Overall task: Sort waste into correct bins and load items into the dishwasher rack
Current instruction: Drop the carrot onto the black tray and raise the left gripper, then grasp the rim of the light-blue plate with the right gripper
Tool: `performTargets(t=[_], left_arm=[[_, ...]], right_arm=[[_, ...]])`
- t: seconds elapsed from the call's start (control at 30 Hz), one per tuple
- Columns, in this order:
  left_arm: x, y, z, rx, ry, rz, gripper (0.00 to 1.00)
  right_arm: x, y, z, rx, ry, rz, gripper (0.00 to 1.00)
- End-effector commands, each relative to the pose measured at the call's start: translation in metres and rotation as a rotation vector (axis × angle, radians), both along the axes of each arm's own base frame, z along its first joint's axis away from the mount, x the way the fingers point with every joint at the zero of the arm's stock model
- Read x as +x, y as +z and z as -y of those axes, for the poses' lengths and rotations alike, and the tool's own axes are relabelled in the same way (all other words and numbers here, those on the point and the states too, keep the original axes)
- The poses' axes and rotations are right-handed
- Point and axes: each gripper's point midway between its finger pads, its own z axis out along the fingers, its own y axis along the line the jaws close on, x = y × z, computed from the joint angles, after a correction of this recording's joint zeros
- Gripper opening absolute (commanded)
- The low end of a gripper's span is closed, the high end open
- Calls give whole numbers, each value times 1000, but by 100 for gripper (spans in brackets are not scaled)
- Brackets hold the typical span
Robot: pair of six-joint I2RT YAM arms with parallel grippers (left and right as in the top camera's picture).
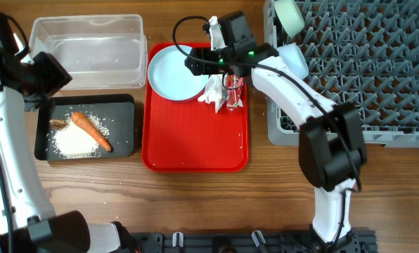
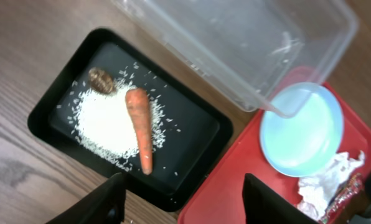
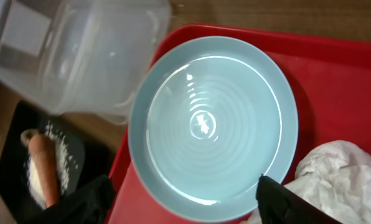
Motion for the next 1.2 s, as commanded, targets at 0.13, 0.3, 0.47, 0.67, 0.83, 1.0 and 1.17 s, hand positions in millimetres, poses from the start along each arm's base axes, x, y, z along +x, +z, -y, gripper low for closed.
performTargets(t=[0.13, 0.3, 0.47, 0.67, 0.83, 1.0, 1.17], left_arm=[[10, 11, 31, 22, -128, 37, 60], [12, 10, 45, 48, -205, 32, 61], [12, 10, 46, 47, -208, 32, 61], [12, 10, 46, 47, -208, 32, 62], [12, 10, 46, 47, -208, 32, 62], [12, 10, 46, 47, -208, 31, 62], [12, 10, 46, 47, -208, 31, 62]], right_arm=[[18, -57, 11, -35, -204, -115, 68], [23, -74, 24, -104, -262, -110, 68], [21, -83, 22, -91, -271, -140, 59], [17, -97, 19, -85, -300, -187, 38], [8, -108, 6, -85, -307, -218, 10], [4, -115, 5, -90, -332, -243, 16], [1, -122, 2, -73, -337, -278, 4]])
